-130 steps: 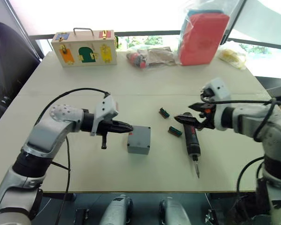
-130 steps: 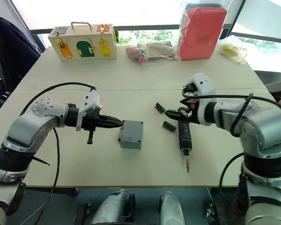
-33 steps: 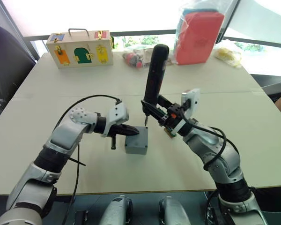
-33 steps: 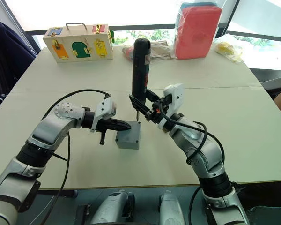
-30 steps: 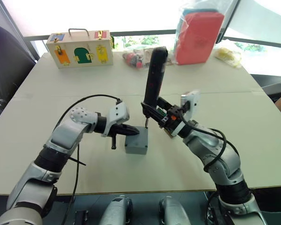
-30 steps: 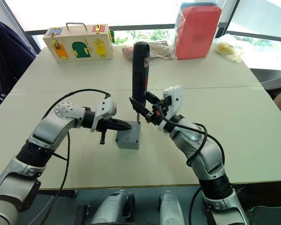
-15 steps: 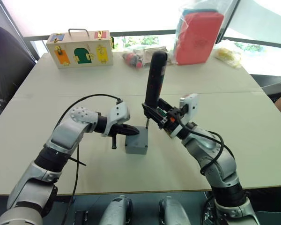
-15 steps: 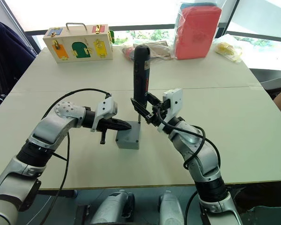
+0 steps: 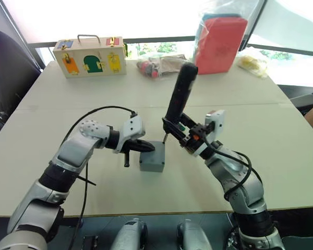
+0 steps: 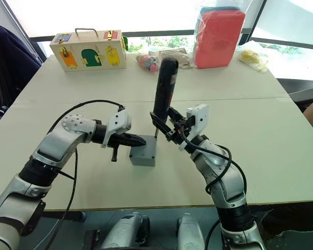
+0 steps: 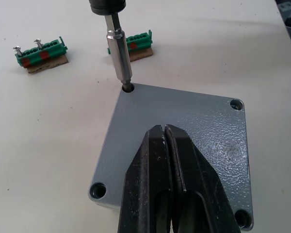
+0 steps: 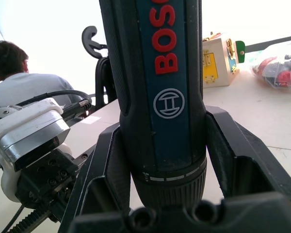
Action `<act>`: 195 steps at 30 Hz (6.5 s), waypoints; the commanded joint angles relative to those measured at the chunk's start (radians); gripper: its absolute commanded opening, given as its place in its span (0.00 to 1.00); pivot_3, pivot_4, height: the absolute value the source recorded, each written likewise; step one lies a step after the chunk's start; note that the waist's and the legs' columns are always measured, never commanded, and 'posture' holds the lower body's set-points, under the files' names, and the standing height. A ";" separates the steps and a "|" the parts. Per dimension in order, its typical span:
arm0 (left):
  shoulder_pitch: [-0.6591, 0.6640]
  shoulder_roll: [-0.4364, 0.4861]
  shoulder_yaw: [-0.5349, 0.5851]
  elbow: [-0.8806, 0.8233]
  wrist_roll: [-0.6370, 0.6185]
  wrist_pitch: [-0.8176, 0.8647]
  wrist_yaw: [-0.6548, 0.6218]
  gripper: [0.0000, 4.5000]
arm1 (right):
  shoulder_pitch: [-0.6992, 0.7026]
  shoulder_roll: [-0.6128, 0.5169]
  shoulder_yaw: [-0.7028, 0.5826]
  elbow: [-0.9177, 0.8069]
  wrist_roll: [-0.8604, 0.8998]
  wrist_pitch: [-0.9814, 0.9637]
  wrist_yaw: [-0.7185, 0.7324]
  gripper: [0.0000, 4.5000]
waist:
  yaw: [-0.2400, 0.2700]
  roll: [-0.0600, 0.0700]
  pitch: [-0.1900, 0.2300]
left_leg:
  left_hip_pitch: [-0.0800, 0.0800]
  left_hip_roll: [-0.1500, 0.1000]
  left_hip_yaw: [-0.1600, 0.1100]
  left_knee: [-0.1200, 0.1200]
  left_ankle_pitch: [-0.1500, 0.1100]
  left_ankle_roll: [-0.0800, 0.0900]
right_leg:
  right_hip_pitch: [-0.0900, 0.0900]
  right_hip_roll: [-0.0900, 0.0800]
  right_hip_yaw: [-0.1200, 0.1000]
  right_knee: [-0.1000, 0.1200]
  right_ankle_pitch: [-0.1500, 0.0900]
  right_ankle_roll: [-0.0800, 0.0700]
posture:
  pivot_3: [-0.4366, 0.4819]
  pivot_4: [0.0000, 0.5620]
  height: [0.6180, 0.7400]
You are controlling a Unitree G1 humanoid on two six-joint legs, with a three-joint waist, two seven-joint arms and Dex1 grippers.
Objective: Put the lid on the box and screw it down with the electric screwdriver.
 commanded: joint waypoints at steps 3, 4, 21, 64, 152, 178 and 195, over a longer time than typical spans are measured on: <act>0.022 -0.013 -0.029 0.004 0.018 0.005 0.009 0.00 | 0.016 0.008 0.027 0.079 -0.053 0.049 -0.020 0.40 | 0.001 -0.001 -0.007 | 0.000 0.000 0.000 0.000 0.000 0.000 | 0.000 0.000 0.000 0.000 0.000 0.000 | 0.48 0.27 1.00; 0.023 -0.018 -0.031 0.005 0.020 0.005 0.013 0.00 | 0.018 0.008 0.031 0.078 -0.057 0.049 -0.018 0.40 | 0.001 -0.001 -0.008 | 0.000 0.000 0.000 0.000 0.000 0.000 | 0.000 0.000 0.000 0.000 0.000 0.000 | 0.48 0.27 1.00; 0.041 -0.026 -0.035 0.024 0.024 -0.008 0.031 0.00 | 0.032 0.004 0.091 0.108 -0.160 0.074 -0.048 0.40 | 0.001 -0.001 -0.024 | 0.002 0.000 -0.001 -0.001 -0.001 0.000 | -0.001 0.000 0.000 -0.001 0.000 0.000 | 0.48 0.27 1.00; 0.104 -0.017 -0.033 0.028 0.027 -0.022 0.055 0.00 | -0.045 -0.019 -0.016 -0.085 -0.062 0.205 0.004 0.40 | 0.003 -0.004 -0.037 | 0.016 0.001 -0.002 -0.018 -0.002 0.001 | 0.007 -0.005 0.000 -0.011 -0.005 -0.008 | 0.48 0.27 1.00; 0.097 -0.082 0.064 -0.002 -0.053 0.055 0.262 0.00 | -0.186 -0.494 0.209 -0.318 0.175 0.756 0.183 0.99 | 0.025 0.003 0.005 | -0.020 -0.001 -0.001 0.002 0.000 0.000 | -0.014 -0.004 -0.001 -0.011 0.008 0.003 | 0.48 0.27 1.00; 0.219 0.036 0.098 -0.099 -0.034 0.089 0.171 0.00 | -0.233 -0.493 0.239 -0.150 0.016 0.607 0.276 0.99 | 0.026 0.003 0.005 | -0.020 -0.001 -0.001 0.002 0.000 0.001 | -0.014 -0.004 -0.002 -0.009 0.008 0.003 | 0.48 0.27 1.00; 0.171 -0.030 0.090 0.036 -0.002 -0.019 0.179 0.00 | -0.165 -0.449 0.207 -0.258 0.035 0.715 0.256 0.99 | 0.023 0.002 0.005 | -0.019 -0.001 -0.001 0.003 0.000 0.000 | -0.015 -0.003 -0.002 -0.007 0.008 0.003 | 0.48 0.27 1.00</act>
